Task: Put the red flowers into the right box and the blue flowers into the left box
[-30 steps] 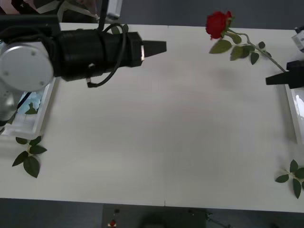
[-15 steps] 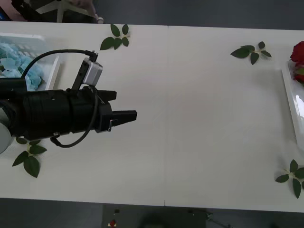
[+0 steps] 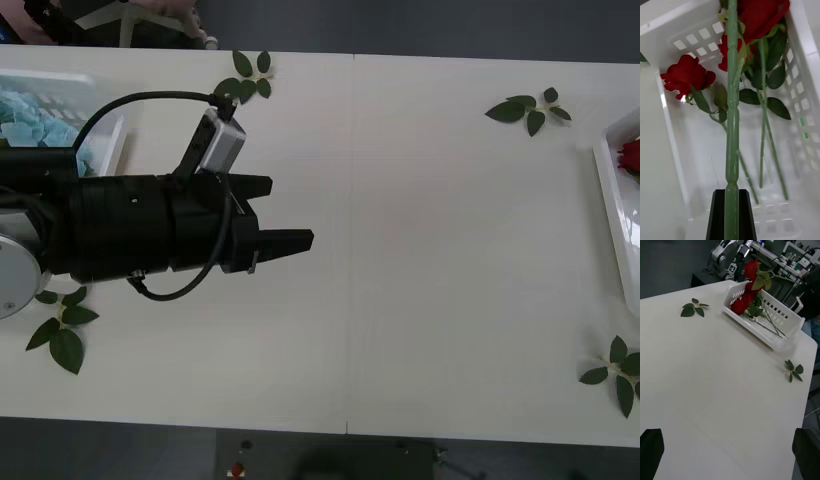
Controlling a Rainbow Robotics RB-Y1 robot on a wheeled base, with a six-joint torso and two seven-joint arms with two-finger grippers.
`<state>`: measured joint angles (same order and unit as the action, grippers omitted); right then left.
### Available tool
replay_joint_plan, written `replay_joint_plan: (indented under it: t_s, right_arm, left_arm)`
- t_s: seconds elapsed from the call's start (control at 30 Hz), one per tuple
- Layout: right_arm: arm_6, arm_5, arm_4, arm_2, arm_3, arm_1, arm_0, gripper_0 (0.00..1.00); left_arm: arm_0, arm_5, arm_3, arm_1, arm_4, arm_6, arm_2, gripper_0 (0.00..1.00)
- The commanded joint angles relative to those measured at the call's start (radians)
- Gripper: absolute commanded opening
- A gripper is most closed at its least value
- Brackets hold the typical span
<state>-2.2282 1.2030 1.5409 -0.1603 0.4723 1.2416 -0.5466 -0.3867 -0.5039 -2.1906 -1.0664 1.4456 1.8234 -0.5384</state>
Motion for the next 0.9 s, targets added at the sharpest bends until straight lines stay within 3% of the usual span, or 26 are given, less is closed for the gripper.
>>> replay_joint_plan:
  t_s: [0.03,0.23,0.27,0.3,0.33,0.37,0.4,0.47,0.57,0.9]
  right_arm:
    - [-0.007,-0.065,-0.031,0.088,0.014,0.035,-0.029,0.0]
    - [-0.016,-0.123,-0.028,0.193,0.012,0.027,-0.029,0.02]
    - [-0.016,-0.134,-0.028,0.211,0.012,0.027,-0.029,0.14]
    - [-0.021,-0.145,-0.03,0.229,0.011,0.027,-0.029,0.37]
    - [-0.024,-0.148,-0.03,0.237,0.011,0.027,-0.029,0.49]
    - [-0.03,-0.148,-0.03,0.252,0.011,0.027,-0.03,0.7]
    - [-0.034,-0.149,-0.03,0.26,0.012,0.027,-0.03,0.8]
    - [-0.042,-0.148,-0.033,0.268,0.022,0.021,-0.03,0.9]
    - [-0.09,-0.148,-0.039,0.268,0.049,0.007,-0.029,0.96]
    - [-0.28,-0.056,0.051,0.268,0.249,-0.036,-0.029,0.97]
  left_arm:
    - [-0.004,0.007,-0.009,-0.013,-0.002,0.042,0.005,1.0]
    - [-0.004,0.007,-0.009,-0.013,-0.002,0.042,0.005,1.0]
    - [-0.004,0.007,-0.009,-0.013,-0.002,0.042,0.005,1.0]
    - [-0.004,0.007,-0.009,-0.013,-0.002,0.042,0.005,1.0]
    - [-0.004,0.007,-0.009,-0.013,-0.002,0.042,0.005,1.0]
    - [-0.004,0.007,-0.009,-0.013,-0.002,0.042,0.005,1.0]
    - [-0.004,0.007,-0.009,-0.013,-0.002,0.042,0.005,1.0]
    - [-0.004,0.007,-0.009,-0.013,-0.002,0.042,0.005,1.0]
    - [-0.004,0.007,-0.009,-0.013,-0.002,0.042,0.005,1.0]
    - [-0.004,0.007,-0.009,-0.013,-0.002,0.042,0.005,1.0]
